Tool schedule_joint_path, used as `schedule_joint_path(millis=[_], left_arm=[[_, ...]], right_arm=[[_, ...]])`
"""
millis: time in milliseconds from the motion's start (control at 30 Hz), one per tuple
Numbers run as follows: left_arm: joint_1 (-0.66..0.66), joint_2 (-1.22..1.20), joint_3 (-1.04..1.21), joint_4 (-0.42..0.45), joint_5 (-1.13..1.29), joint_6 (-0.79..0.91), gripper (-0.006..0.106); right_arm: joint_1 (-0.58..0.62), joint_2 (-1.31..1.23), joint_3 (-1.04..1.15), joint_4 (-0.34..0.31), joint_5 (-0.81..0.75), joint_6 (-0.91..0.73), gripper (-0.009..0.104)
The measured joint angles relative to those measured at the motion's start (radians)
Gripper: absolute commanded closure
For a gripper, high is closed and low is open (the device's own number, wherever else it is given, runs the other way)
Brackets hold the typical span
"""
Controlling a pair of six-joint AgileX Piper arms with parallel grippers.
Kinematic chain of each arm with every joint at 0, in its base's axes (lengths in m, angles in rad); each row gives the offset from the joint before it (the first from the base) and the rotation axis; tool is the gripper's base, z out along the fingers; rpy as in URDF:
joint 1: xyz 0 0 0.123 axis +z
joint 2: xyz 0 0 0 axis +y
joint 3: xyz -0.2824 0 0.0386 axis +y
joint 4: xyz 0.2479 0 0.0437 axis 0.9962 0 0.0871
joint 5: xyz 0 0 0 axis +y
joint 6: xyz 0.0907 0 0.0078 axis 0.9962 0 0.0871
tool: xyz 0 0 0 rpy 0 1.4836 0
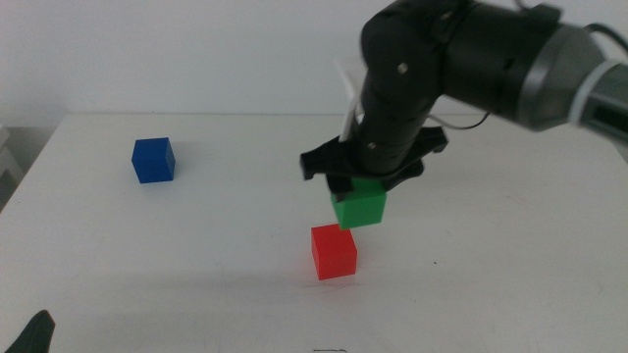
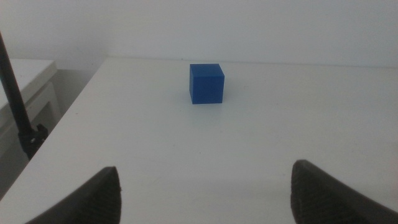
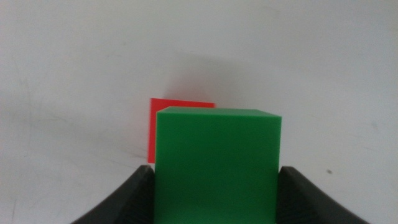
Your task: Stack red cubes first, then green, then blue cubes in a specific spot.
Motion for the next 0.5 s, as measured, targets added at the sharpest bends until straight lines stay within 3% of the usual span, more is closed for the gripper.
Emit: schedule_joint_path(millis=[500], left_arm=[[0.000,0.000,0.000,0.000,0.000,0.000,0.007]], right_arm=[[0.030,0.106,0.001,0.001,-0.069,0.005,0.096]])
